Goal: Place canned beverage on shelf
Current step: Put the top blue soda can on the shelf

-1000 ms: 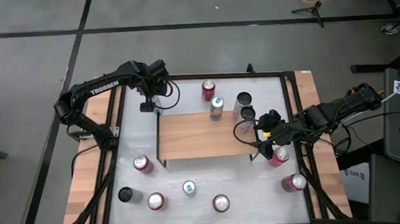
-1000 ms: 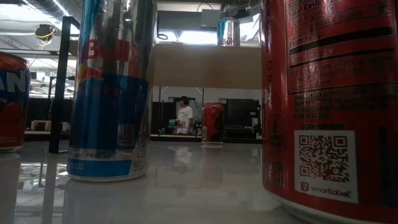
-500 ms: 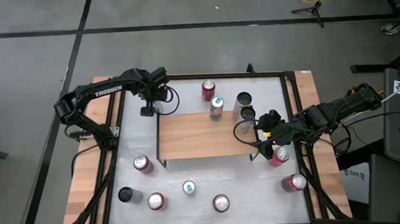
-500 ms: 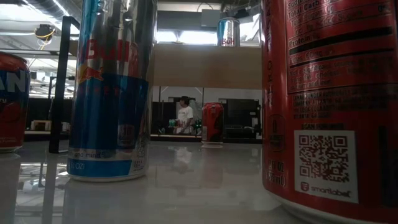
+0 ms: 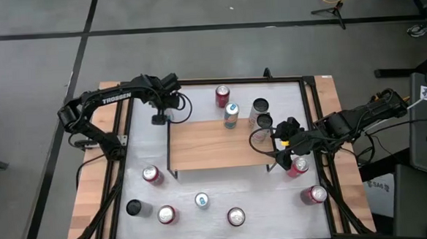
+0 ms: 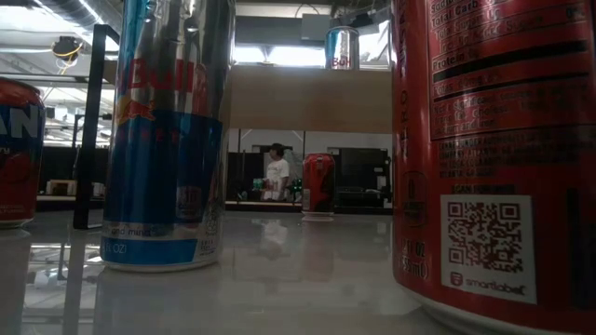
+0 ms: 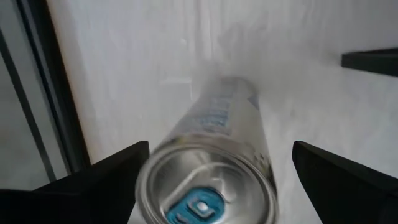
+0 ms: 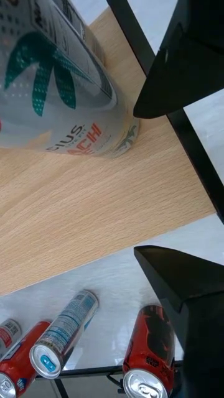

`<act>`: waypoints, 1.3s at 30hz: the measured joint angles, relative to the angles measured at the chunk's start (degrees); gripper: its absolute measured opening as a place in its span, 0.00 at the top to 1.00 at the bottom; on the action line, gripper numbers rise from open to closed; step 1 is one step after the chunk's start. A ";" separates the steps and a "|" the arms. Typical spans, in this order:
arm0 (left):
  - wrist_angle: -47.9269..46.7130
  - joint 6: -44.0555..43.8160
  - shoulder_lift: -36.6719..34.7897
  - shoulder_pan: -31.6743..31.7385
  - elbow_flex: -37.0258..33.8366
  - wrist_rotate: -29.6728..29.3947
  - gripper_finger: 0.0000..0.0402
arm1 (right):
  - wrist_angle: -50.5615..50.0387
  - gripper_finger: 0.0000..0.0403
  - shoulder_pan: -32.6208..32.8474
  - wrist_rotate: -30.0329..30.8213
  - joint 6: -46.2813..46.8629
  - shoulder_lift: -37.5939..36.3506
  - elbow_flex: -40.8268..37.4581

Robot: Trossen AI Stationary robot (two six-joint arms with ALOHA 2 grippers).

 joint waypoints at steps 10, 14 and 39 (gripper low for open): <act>1.03 -2.69 0.02 0.00 0.00 -2.82 0.09 | 0.00 0.15 0.00 0.00 0.00 0.00 0.00; 0.99 -2.72 0.02 0.00 0.00 -2.66 0.18 | 0.00 0.15 0.00 0.00 0.00 0.00 0.00; 1.02 -5.64 0.02 0.00 0.00 -2.91 0.45 | 0.00 0.15 0.02 0.61 -0.04 0.00 0.00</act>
